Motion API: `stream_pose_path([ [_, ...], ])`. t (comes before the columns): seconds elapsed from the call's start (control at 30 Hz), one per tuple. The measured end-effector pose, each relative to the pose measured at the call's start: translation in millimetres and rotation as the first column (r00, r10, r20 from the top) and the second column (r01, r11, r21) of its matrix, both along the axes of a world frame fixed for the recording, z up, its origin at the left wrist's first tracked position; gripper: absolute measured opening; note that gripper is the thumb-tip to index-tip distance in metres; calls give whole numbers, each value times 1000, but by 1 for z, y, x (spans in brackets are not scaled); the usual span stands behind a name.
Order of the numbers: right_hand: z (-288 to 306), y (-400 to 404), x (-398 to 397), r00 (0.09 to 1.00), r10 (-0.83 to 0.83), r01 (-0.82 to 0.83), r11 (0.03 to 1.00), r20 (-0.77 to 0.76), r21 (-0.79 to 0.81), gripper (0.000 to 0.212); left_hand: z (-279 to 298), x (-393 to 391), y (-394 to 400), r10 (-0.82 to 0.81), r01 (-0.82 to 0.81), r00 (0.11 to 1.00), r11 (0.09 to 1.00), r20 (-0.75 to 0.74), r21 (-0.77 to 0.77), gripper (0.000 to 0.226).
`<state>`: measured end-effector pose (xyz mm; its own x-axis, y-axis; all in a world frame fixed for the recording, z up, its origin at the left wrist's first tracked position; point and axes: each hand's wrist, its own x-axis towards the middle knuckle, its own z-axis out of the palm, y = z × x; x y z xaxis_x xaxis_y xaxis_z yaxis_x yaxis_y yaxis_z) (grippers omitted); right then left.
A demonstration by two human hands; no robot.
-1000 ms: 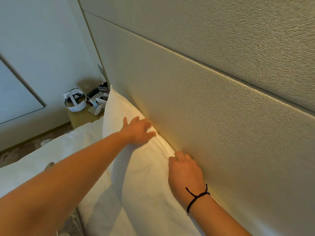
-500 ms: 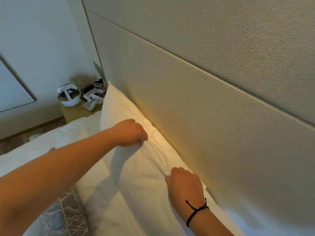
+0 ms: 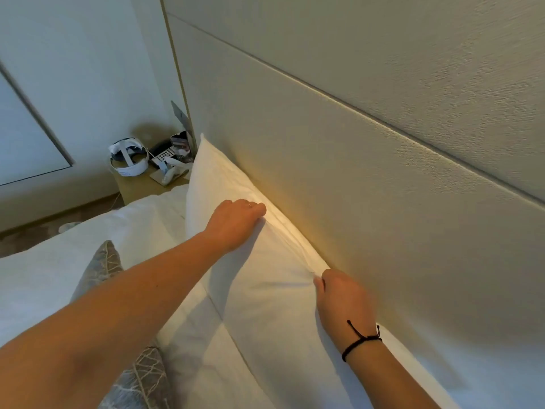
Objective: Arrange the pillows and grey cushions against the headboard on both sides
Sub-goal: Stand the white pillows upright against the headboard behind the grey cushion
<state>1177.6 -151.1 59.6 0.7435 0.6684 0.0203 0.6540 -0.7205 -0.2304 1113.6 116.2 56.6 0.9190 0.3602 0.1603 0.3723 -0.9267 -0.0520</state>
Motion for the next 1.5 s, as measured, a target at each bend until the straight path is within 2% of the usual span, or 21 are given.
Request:
stream_pose_path([
  [0.03, 2, -3, -5, 1000, 11, -11, 1000, 30, 19, 28, -1, -11, 2, 32, -31, 999, 999, 43, -43, 24],
  [0.1, 5, -11, -21, 987, 89, -110, 979, 130, 171, 14, -9, -40, 5, 94, -91, 995, 993, 44, -71, 37],
  [0.13, 4, -15, -33, 973, 146, -191, 945, 179, 265, 5, -16, -56, 7, 122, -122, 992, 991, 0, -53, 38],
  [0.23, -9, -20, -87, 935, 298, -351, 851, 191, 391, 19, -47, -106, 11, 165, -177, 950, 984, -264, -23, 33],
  [0.27, -18, -19, -105, 926, 347, -377, 845, 146, 380, 20, -59, -120, 11, 145, -183, 909, 981, -391, -63, 34],
  [0.33, -40, -15, -138, 896, 432, -398, 884, -103, 247, 24, -80, -142, 7, 57, -190, 794, 969, -605, -157, 35],
  [0.4, -68, -12, -159, 846, 365, -388, 921, -388, 20, 37, -99, -155, 2, -36, -80, 721, 988, -692, -135, 38],
  [0.43, -83, -11, -166, 830, 318, -395, 915, -458, -81, 44, -106, -159, 0, -61, -4, 708, 996, -703, -90, 40],
  [0.47, -95, -10, -171, 822, 269, -395, 904, -502, -162, 49, -111, -161, -2, -77, 66, 710, 997, -700, -42, 42],
  [0.53, -112, -6, -181, 835, 190, -353, 905, -516, -238, 52, -117, -161, -4, -46, 95, 719, 995, -694, 32, 37],
  [0.63, -125, 6, -188, 874, 115, -257, 934, -471, -249, 41, -117, -158, -5, 21, 45, 715, 996, -699, 75, 22],
  [0.73, -130, 18, -179, 852, 74, -240, 935, -518, -261, 32, -117, -159, -7, 23, 46, 743, 995, -669, 85, 19],
  [0.9, -125, 26, -175, 812, 236, -437, 852, -533, -289, 26, -104, -176, -9, -23, 104, 803, 989, -595, 102, 19],
  [0.97, -116, 23, -182, 806, 278, -455, 855, -522, -247, 25, -91, -186, -6, -55, 127, 821, 988, -569, 87, 20],
  [1.07, -98, 13, -198, 813, 395, -499, 852, -428, -161, 8, -70, -199, -2, -120, 202, 829, 975, -547, 91, 22],
  [1.13, -85, 6, -203, 831, 460, -517, 846, -311, -130, 23, -56, -205, -2, -158, 239, 834, 967, -528, 87, 21],
  [1.23, -70, -3, -208, 792, 480, -549, 830, -379, -96, 19, -42, -208, -4, -192, 270, 867, 956, -460, 111, 17],
  [1.33, -67, -11, -200, 869, 460, -462, 886, -180, 36, 27, -42, -207, -6, -146, 202, 901, 974, -408, 99, 15],
  [1.37, -68, -13, -197, 882, 429, -427, 903, -196, 53, 28, -45, -206, -7, -123, 173, 907, 981, -402, 90, 16],
  [1.5, -85, -21, -186, 855, 292, -320, 947, -430, 6, 35, -63, -208, -13, -51, 79, 905, 996, -422, 50, 13],
])
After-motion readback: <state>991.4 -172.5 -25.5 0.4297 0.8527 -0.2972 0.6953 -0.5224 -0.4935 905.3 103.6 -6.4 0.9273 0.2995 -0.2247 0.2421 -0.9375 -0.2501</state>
